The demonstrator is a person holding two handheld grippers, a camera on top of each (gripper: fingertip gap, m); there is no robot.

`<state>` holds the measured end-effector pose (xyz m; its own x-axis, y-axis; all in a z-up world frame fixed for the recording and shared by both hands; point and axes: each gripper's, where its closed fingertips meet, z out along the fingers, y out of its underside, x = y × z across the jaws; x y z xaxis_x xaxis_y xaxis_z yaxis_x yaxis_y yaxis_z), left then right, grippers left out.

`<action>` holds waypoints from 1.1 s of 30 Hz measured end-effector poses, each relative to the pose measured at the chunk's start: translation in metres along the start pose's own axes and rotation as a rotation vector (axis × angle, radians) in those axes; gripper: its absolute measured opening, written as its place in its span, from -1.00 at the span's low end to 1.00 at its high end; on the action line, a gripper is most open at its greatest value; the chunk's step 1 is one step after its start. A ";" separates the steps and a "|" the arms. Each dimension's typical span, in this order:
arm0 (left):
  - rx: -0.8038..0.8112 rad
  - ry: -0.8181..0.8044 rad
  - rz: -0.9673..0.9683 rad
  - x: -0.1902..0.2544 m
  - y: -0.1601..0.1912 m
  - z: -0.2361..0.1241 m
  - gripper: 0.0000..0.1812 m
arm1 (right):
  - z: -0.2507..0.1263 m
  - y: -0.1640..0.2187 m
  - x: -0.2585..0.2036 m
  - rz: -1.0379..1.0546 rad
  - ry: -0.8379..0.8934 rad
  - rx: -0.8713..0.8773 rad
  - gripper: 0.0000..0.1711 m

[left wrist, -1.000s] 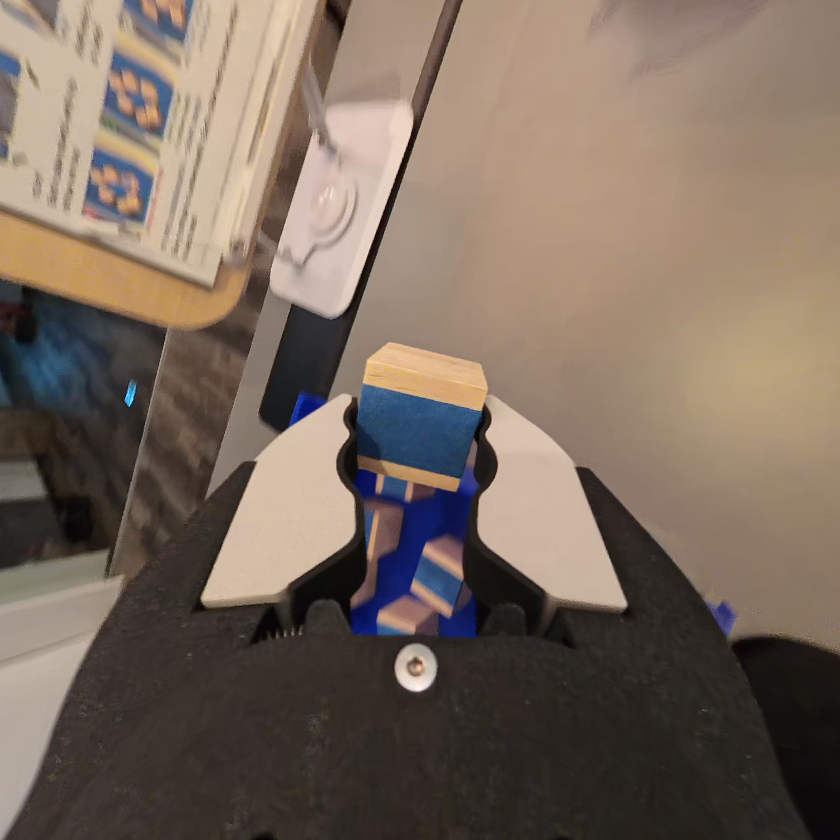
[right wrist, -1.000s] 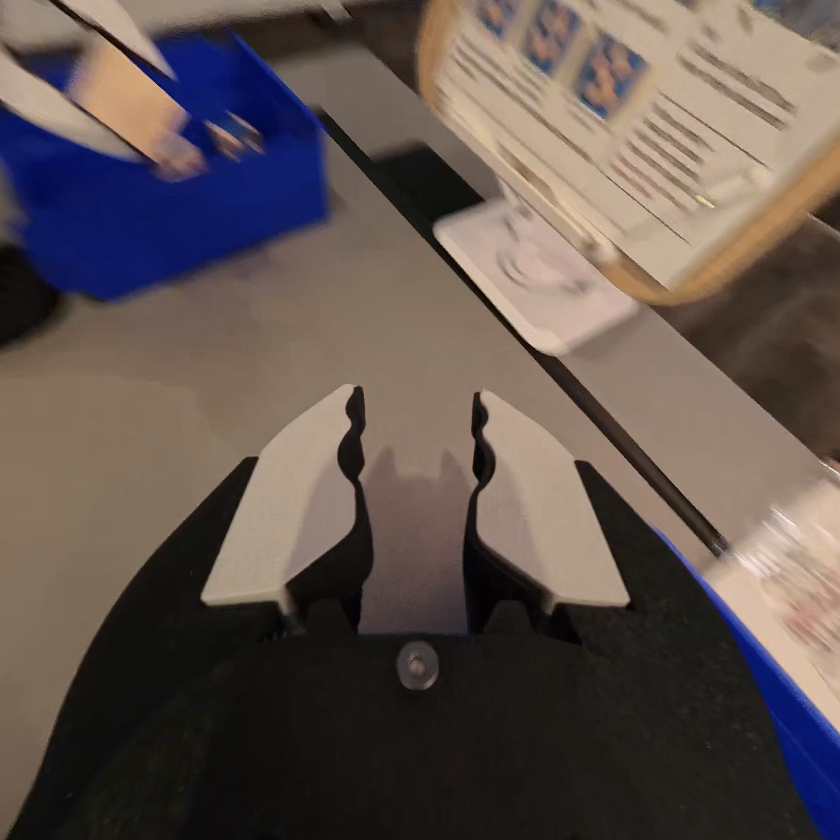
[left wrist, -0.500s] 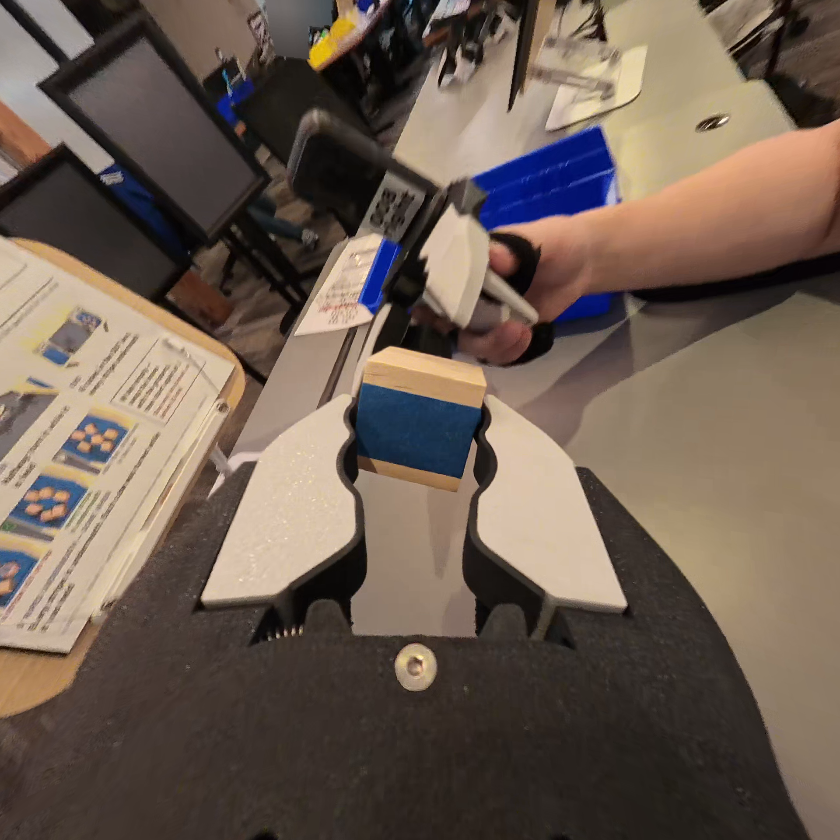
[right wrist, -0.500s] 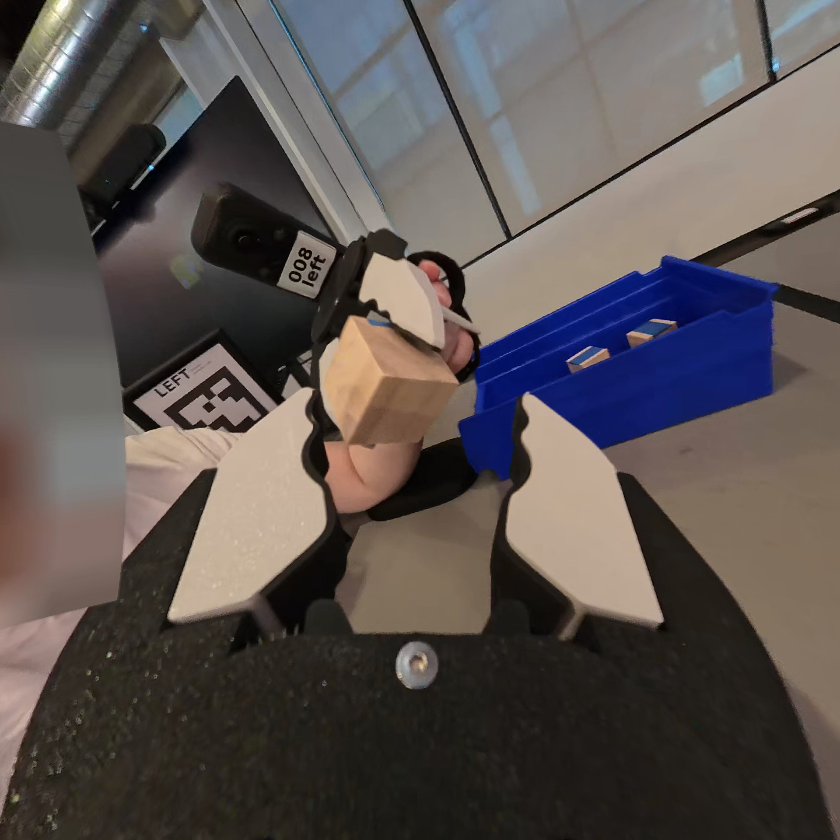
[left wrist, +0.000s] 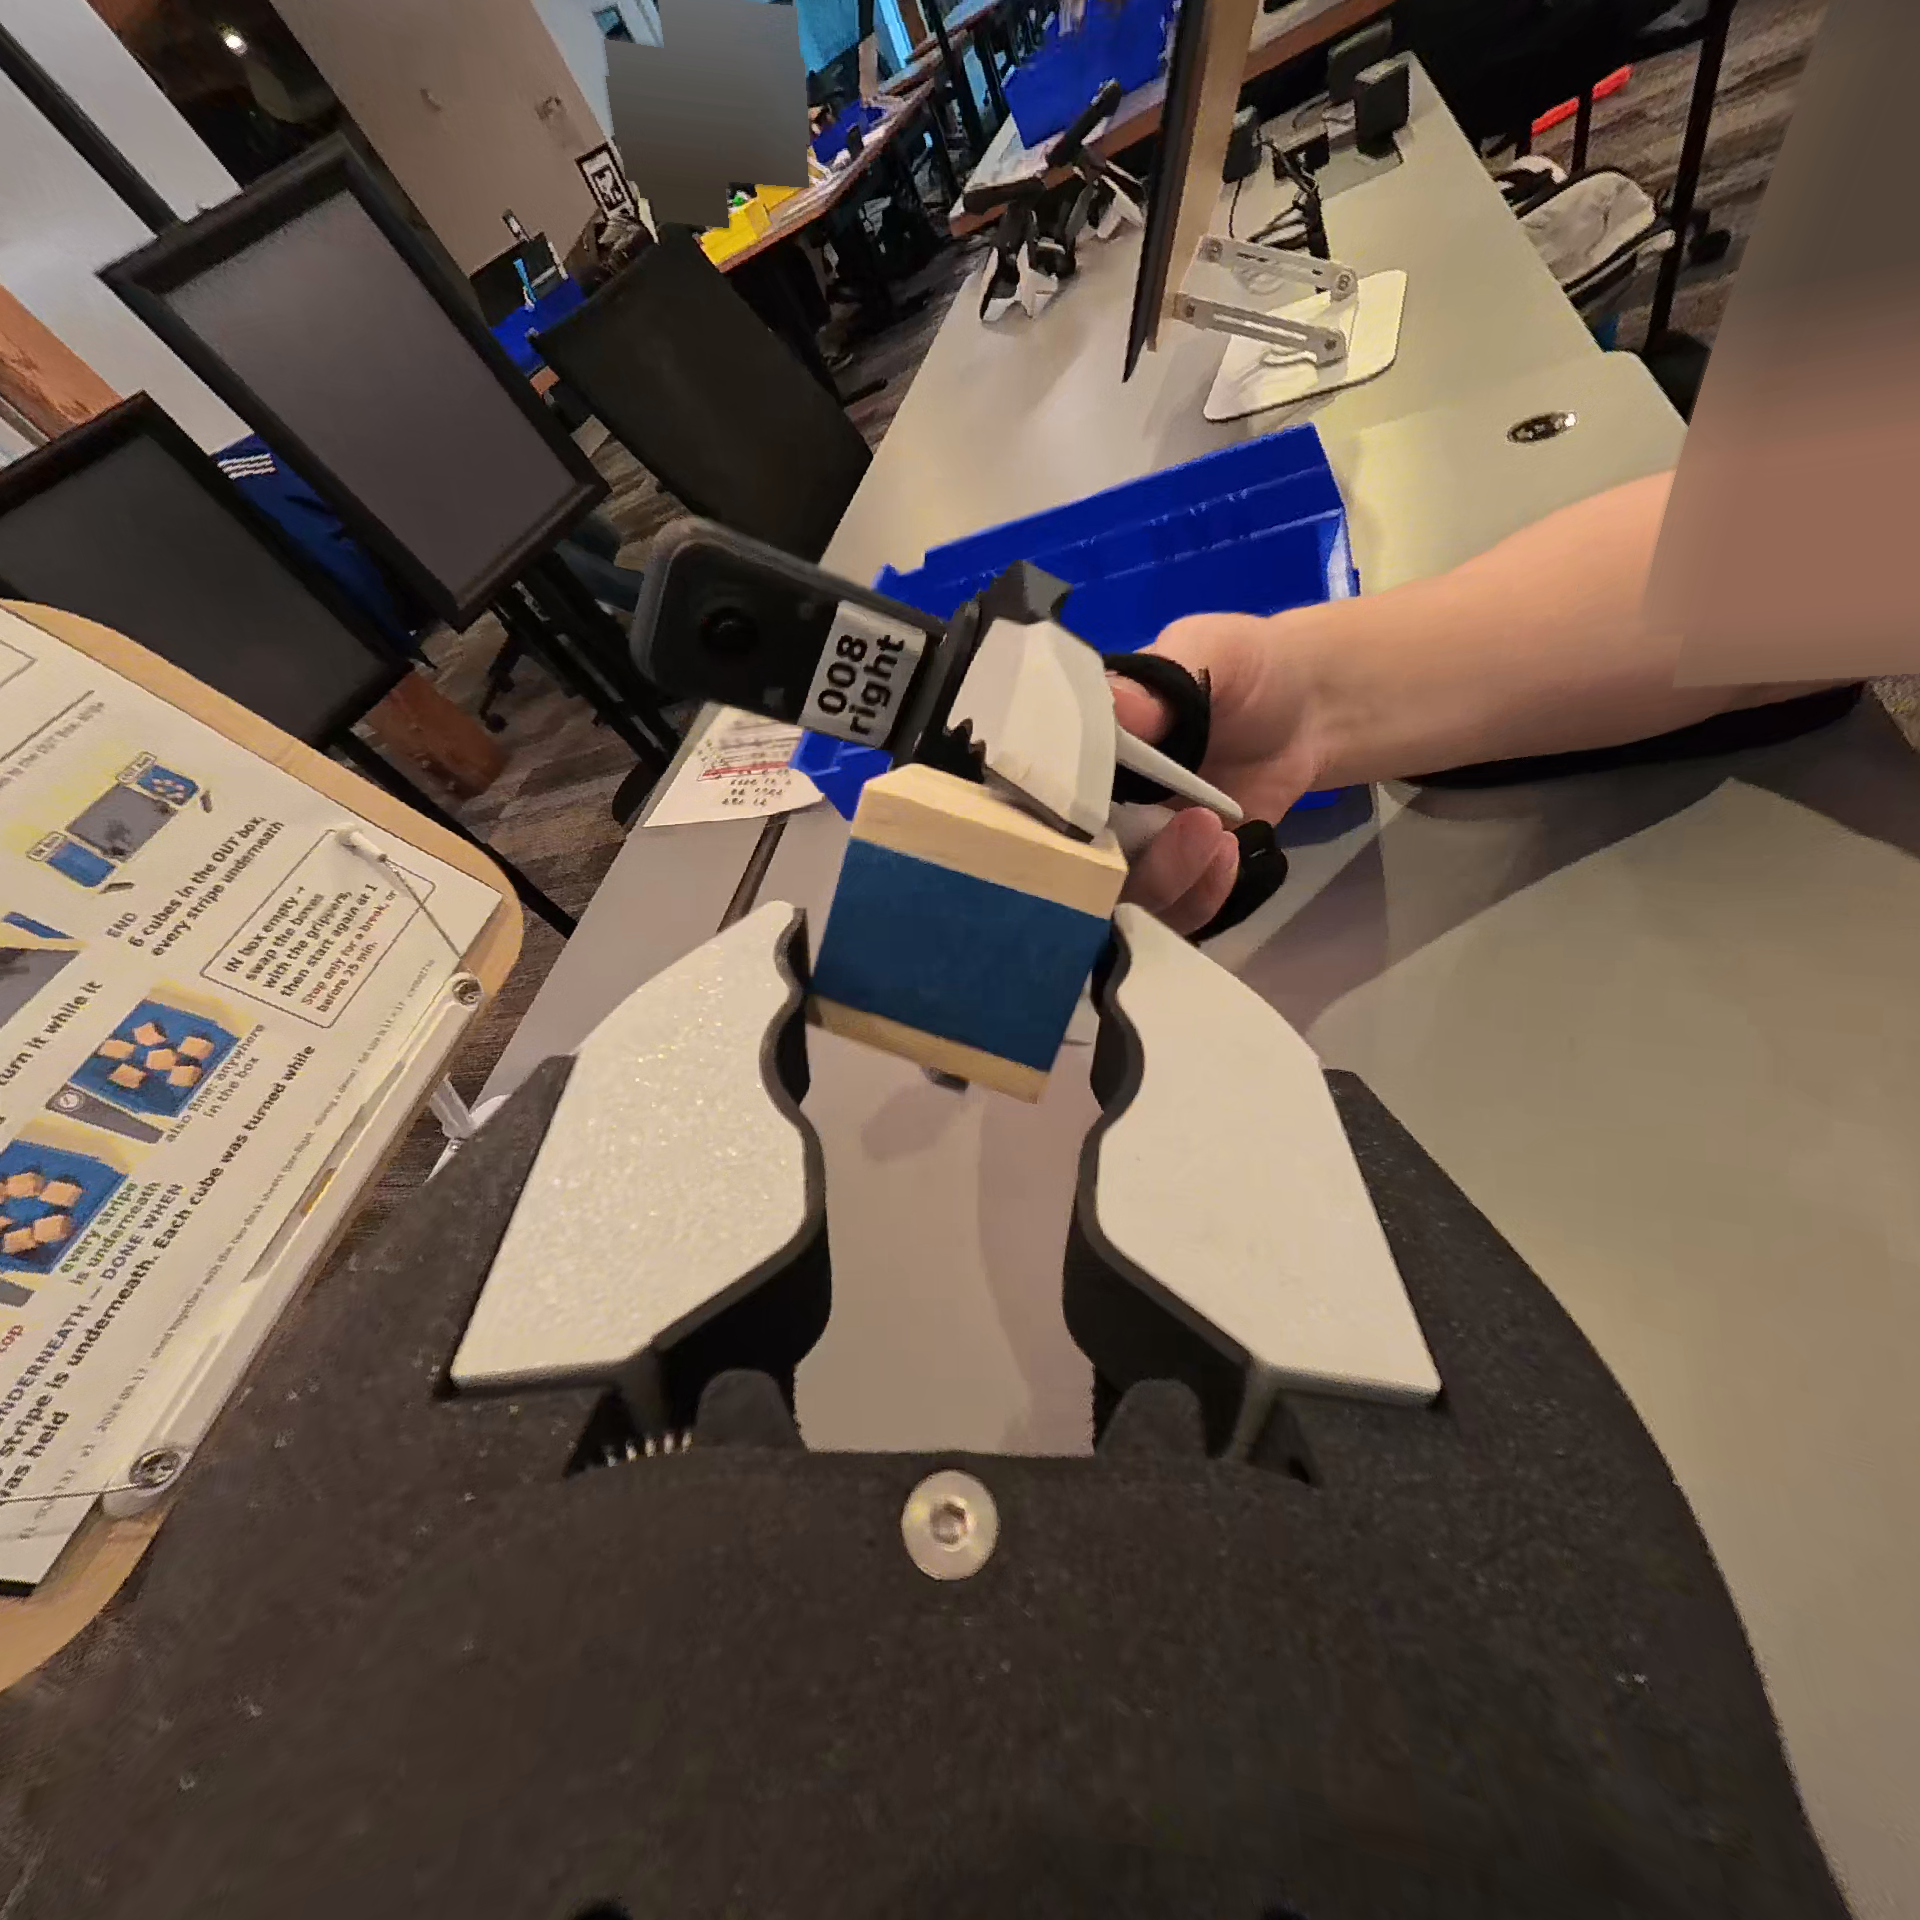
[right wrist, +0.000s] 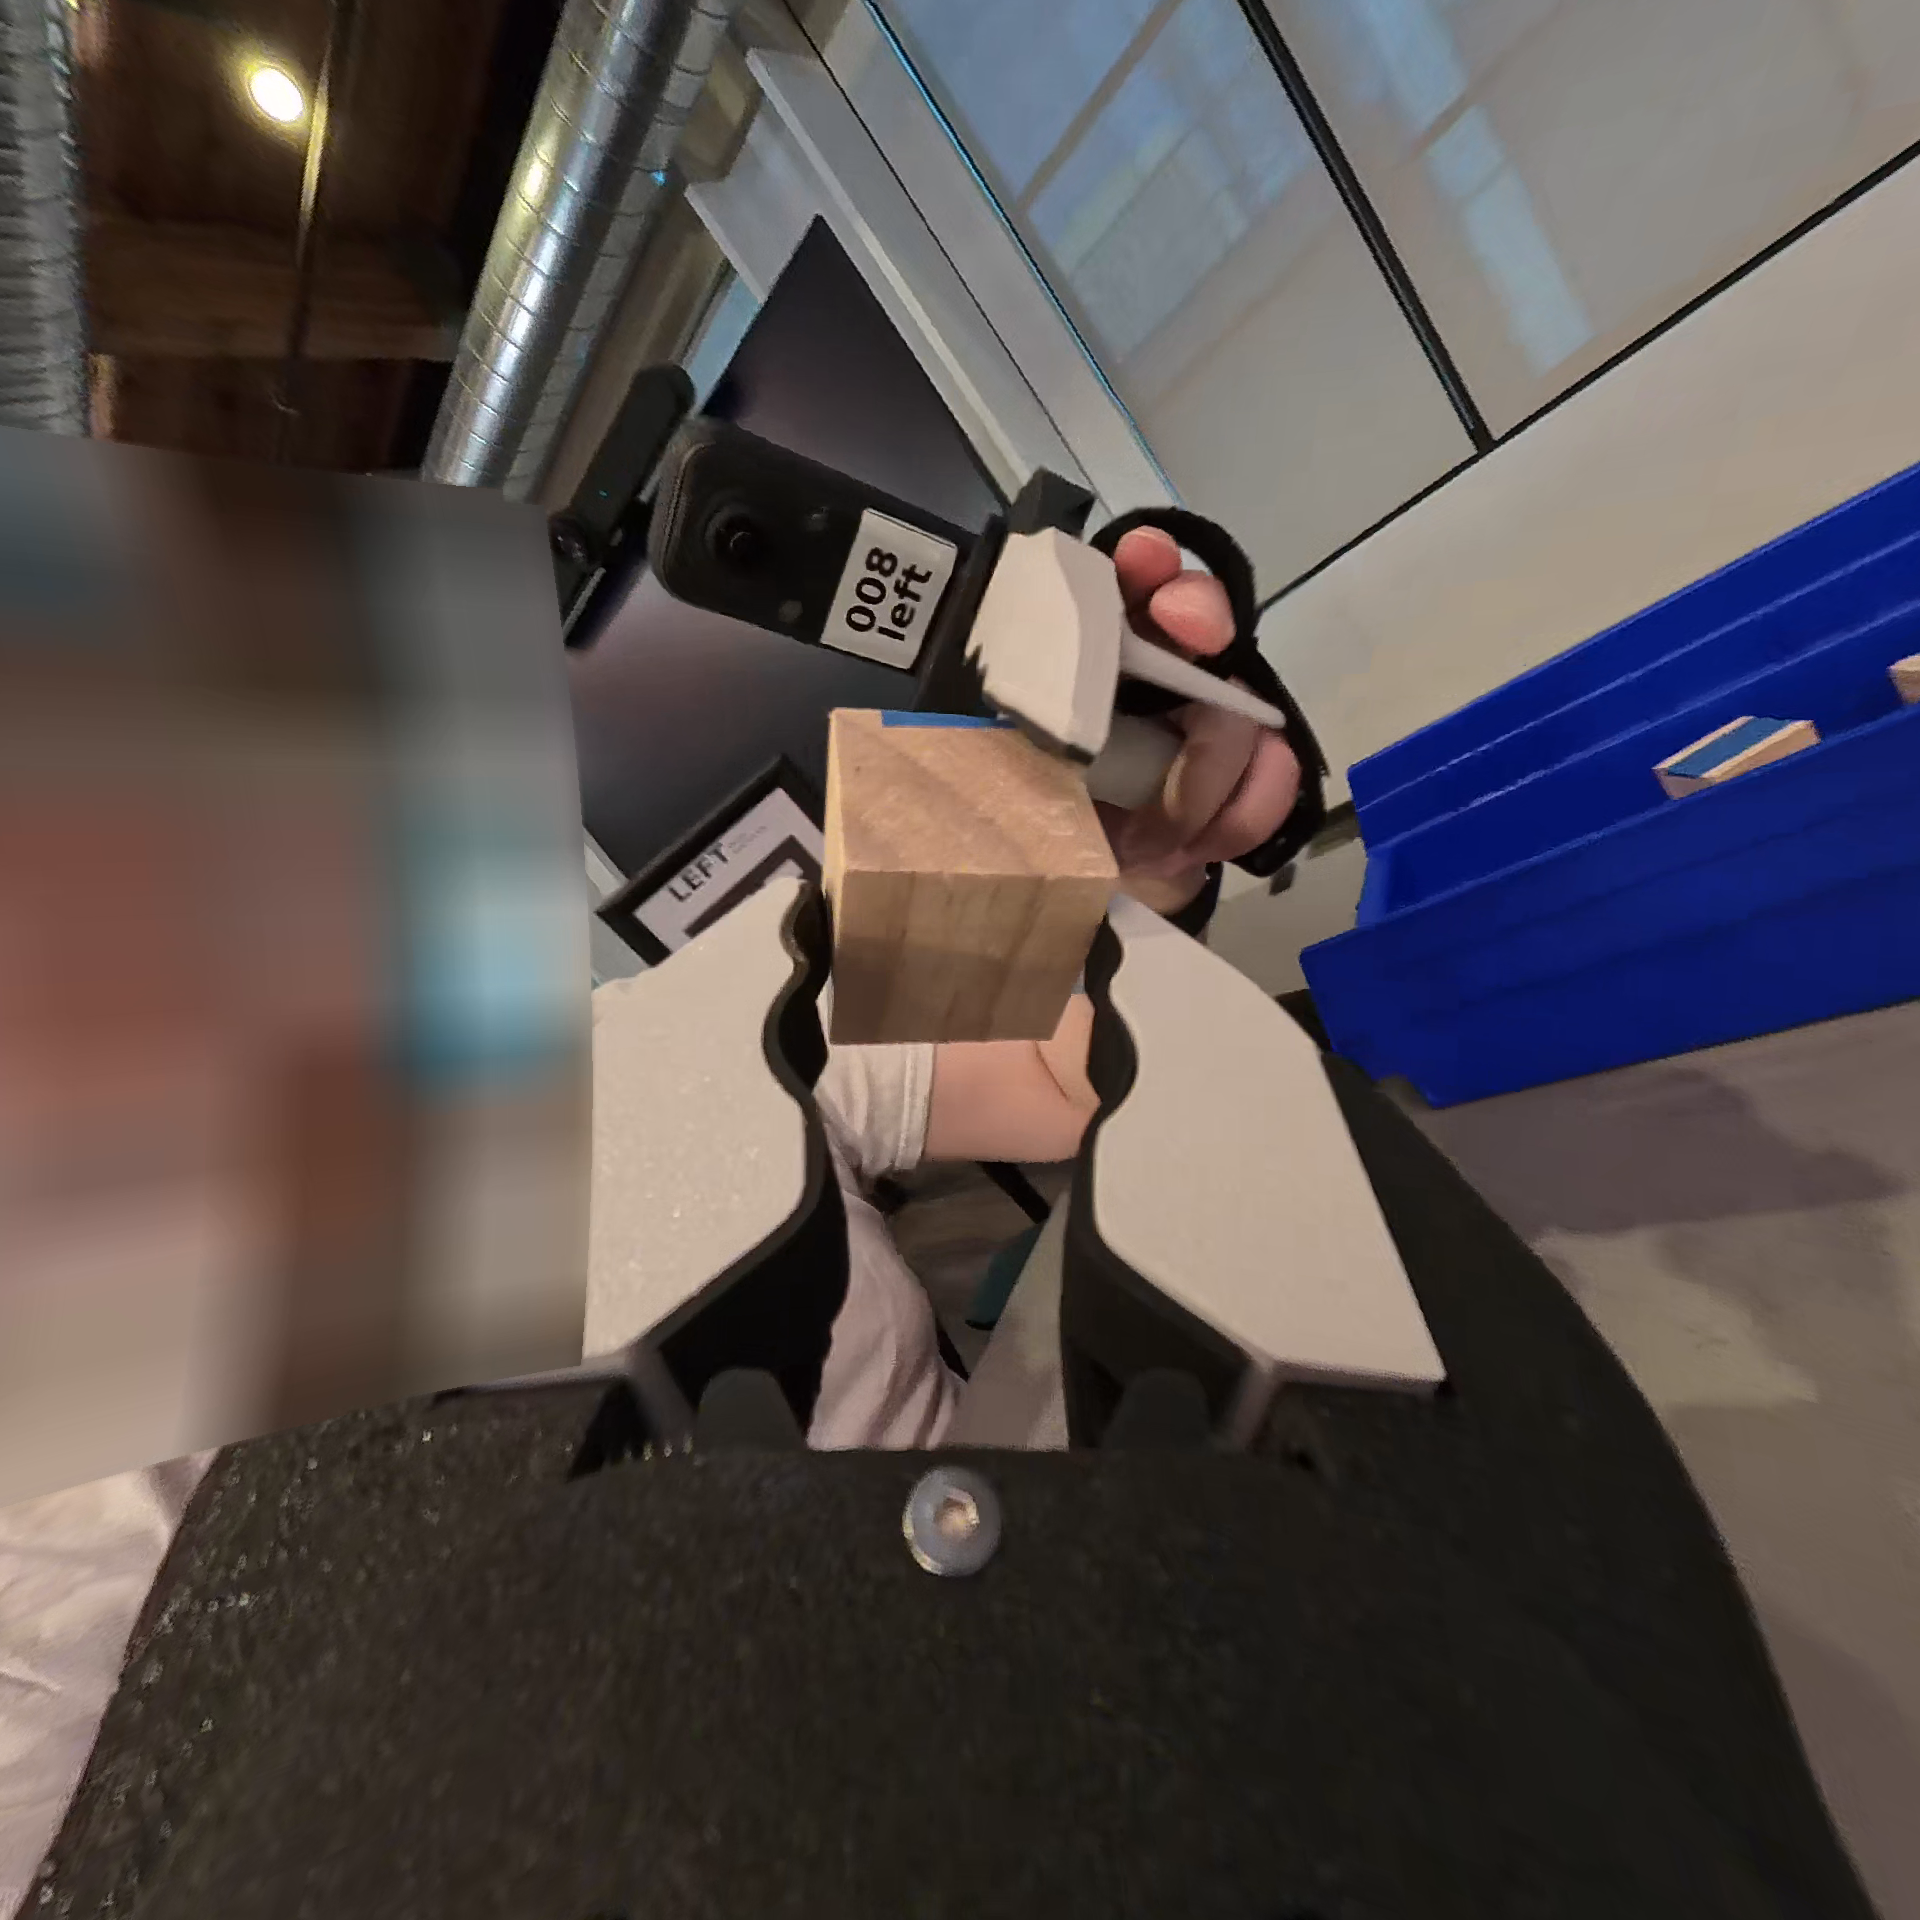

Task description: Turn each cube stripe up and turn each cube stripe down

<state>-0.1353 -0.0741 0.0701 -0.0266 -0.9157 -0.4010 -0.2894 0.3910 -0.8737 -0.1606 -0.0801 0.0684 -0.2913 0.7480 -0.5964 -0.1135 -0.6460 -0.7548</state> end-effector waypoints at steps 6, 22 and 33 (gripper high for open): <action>0.056 -0.031 -0.078 -0.014 -0.014 -0.024 -0.42 | -0.050 -0.045 -0.034 -0.214 0.280 -0.016 -0.45; -0.095 -0.082 -0.107 -0.025 0.007 -0.033 -0.44 | -0.457 0.041 0.011 0.421 1.995 -0.425 -0.44; -0.151 -0.038 -0.101 -0.017 0.015 -0.030 -0.45 | -0.480 0.079 0.029 0.636 2.081 -0.589 -0.44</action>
<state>-0.1683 -0.0552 0.0719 0.0452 -0.9444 -0.3256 -0.4293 0.2759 -0.8600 0.2780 -0.0359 -0.1395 0.9655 -0.1489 0.2138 -0.1190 -0.9820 -0.1467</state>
